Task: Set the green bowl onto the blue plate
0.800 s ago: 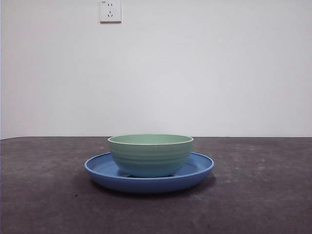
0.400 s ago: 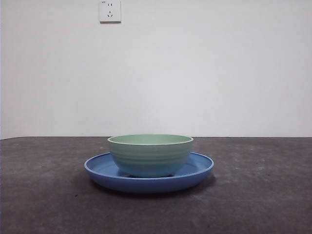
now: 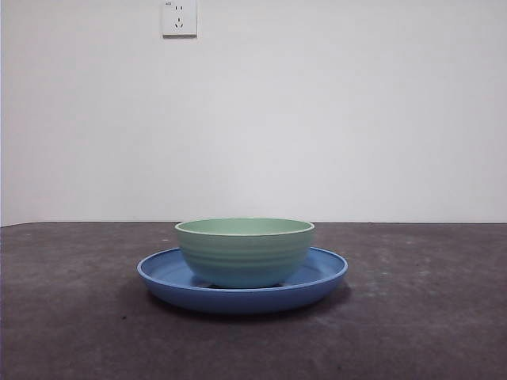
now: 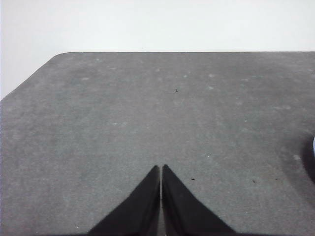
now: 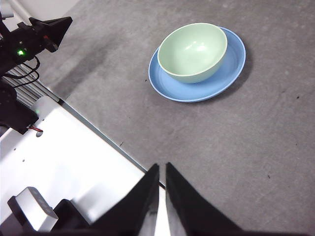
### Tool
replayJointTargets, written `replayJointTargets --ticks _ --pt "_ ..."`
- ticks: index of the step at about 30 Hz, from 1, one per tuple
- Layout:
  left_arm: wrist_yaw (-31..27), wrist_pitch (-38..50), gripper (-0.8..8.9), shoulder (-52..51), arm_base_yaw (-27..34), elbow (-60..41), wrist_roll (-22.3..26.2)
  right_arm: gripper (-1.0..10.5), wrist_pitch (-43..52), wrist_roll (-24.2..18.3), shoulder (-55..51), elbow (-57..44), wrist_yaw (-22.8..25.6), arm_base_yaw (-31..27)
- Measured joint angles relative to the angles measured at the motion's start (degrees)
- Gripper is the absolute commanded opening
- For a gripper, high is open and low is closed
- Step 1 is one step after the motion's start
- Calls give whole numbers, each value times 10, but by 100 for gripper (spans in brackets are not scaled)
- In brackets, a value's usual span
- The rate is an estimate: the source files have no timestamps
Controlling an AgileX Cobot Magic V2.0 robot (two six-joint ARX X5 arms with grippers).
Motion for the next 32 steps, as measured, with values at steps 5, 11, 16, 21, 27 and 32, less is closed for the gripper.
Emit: replayJointTargets --ticks 5,11,16,21,27,32 --pt "0 0 7 0 0 0 0 19 0 0 0 0 0 0" --pt "0 0 7 0 0 0 0 19 0 0 0 0 0 0" --pt "0 0 7 0 0 0 0 19 0 0 0 0 0 0" --pt "0 0 7 0 0 0 0 19 0 0 0 0 0 0" --pt "0 0 7 0 0 0 0 19 0 0 0 0 1 -1" --pt "0 0 7 0 -1 0 0 19 0 0 0 0 1 -28"
